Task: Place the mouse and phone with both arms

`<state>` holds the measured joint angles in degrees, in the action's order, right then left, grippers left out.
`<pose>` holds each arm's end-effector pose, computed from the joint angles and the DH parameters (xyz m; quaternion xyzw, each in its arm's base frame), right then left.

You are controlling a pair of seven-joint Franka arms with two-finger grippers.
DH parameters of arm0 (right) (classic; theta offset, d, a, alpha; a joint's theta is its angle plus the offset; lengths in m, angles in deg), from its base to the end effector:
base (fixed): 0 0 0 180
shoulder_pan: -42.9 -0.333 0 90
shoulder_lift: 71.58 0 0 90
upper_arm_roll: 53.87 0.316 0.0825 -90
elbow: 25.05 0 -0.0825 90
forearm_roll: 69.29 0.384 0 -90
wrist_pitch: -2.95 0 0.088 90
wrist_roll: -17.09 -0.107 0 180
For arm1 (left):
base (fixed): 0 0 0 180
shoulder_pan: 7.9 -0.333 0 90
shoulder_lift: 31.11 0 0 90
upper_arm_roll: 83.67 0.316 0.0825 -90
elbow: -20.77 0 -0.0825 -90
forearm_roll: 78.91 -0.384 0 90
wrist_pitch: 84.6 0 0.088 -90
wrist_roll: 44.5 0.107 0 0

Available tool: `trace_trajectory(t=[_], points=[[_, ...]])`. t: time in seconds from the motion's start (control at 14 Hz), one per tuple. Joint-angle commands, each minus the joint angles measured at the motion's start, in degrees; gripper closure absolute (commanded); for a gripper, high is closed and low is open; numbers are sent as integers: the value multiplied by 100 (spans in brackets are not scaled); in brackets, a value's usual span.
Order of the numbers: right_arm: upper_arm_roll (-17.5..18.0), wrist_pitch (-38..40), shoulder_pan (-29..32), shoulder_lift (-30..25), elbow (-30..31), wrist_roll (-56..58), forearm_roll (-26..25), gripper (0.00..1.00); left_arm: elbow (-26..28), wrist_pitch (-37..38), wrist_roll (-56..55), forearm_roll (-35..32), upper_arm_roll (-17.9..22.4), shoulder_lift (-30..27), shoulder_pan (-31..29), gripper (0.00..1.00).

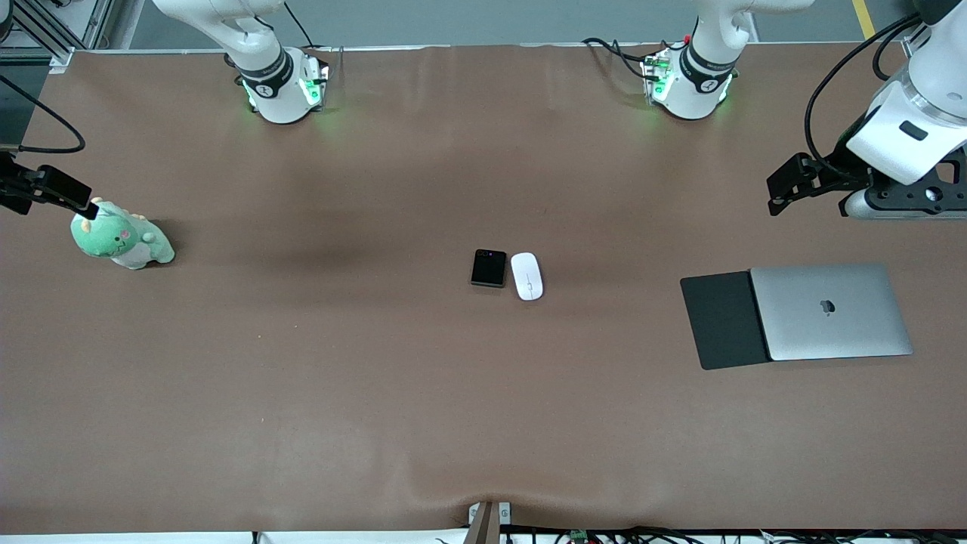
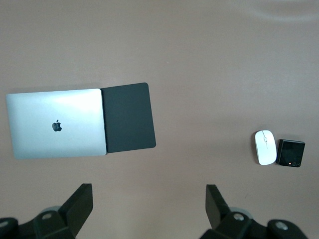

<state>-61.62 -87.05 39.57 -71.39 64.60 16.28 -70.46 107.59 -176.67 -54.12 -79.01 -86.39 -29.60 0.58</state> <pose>0.5538 -0.0449 0.6256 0.9989 -0.0456 0.0011 0.0105 0.5563 -0.1096 0.6394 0.9994 -0.0138 0.0322 0.0057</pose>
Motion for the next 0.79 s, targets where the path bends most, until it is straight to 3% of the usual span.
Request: trace_trajectory(t=[0.0,0.71], points=[[-24,44,-18,-36,35,63,-6,0,-16,48,-118,106,-35,-72,-22,0],[-24,106,-27,-71,0,55,-15,0,230,-4,-145,159,-44,-80,-13,0]])
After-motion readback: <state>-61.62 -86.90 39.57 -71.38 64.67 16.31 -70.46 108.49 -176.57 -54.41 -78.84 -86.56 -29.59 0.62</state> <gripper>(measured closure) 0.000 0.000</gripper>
